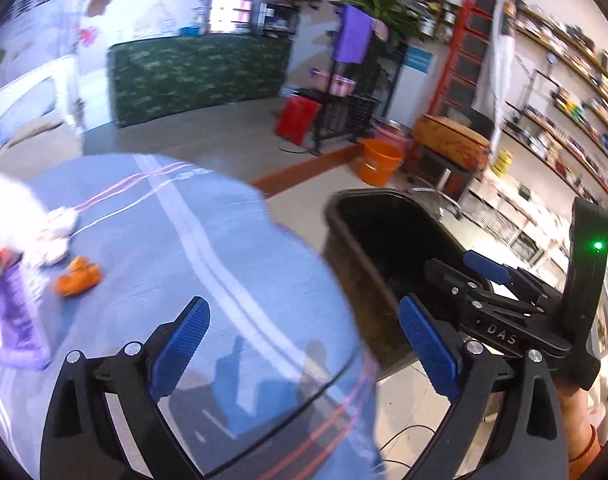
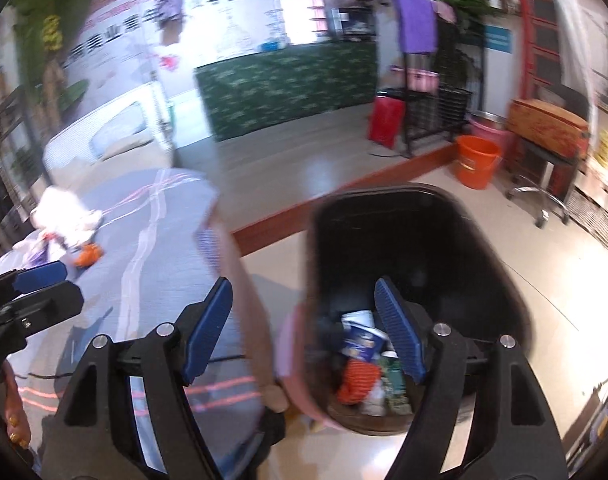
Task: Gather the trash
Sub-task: 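Move both tools back over the trash on the bed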
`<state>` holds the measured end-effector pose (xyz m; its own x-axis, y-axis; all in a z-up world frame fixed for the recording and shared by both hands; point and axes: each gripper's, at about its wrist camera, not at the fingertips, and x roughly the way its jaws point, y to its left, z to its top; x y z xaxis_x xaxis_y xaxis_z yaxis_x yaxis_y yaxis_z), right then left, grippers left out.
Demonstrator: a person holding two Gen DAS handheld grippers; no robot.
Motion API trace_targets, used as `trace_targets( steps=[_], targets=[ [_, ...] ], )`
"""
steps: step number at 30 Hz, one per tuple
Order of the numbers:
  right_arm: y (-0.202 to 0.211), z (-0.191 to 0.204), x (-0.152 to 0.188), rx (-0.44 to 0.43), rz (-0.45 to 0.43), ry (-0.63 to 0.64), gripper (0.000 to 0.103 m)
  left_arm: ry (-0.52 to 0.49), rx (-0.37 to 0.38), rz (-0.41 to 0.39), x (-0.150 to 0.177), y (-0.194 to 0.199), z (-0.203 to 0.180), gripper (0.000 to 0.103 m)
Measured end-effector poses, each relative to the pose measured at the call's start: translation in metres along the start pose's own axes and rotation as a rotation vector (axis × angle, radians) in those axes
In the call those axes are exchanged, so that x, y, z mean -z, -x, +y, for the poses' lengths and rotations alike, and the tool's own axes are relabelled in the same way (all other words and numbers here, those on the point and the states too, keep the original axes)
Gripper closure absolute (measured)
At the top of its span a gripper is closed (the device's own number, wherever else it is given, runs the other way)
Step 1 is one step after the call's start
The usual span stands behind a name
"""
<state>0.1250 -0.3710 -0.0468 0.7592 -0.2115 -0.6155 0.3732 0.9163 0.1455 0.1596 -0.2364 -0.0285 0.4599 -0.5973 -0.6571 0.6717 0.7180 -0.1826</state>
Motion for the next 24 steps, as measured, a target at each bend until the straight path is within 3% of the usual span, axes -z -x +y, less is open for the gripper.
trace_targets(
  steps=[16,24],
  targets=[
    [-0.016,0.124,-0.015,-0.267,0.069,0.212,0.029,0.273,-0.255,-0.085,0.035,0.083,0.146,0.009],
    [-0.035,0.175,-0.025,-0.339,0.106,0.297,0.029,0.39,-0.283,-0.097,0.031,0.1,0.204,0.009]
  ],
)
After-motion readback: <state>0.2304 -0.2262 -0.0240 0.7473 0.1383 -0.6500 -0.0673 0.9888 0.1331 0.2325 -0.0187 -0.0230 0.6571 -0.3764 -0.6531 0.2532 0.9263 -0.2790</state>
